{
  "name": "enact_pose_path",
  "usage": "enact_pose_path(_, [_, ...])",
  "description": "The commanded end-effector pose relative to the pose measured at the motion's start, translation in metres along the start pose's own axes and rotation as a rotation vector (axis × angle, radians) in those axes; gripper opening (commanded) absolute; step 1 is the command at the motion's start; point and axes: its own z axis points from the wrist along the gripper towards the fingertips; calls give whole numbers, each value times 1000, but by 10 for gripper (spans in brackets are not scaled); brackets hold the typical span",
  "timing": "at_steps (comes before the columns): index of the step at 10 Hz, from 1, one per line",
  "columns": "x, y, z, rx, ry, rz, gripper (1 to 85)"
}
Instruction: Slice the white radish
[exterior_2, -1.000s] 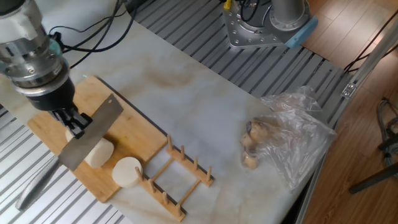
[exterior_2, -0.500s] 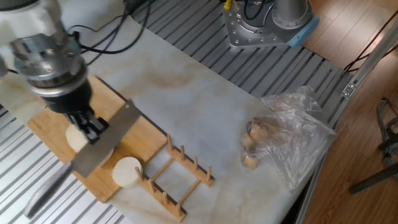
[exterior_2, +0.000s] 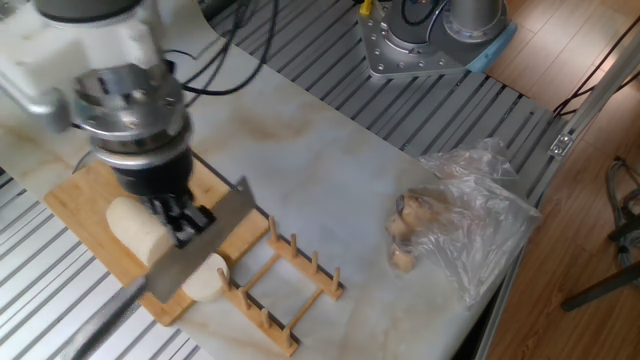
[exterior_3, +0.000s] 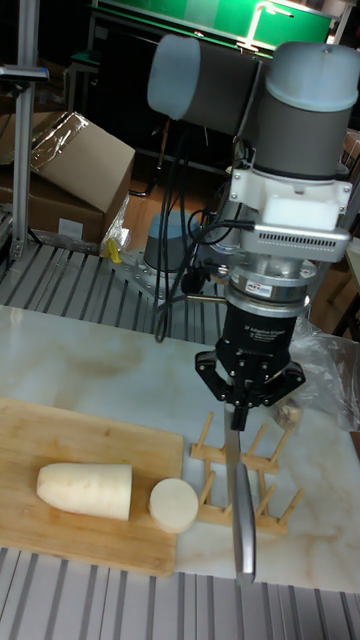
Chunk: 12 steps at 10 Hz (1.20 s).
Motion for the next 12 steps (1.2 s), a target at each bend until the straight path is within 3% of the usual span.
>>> enact_pose_path(1, [15, 19, 11, -8, 6, 17, 13])
enact_pose_path(4, [31, 24, 25, 7, 16, 7, 13])
enact_pose_path(8, [48, 26, 50, 34, -19, 32, 13])
enact_pose_path(12, [57, 12, 69, 67, -36, 21, 13])
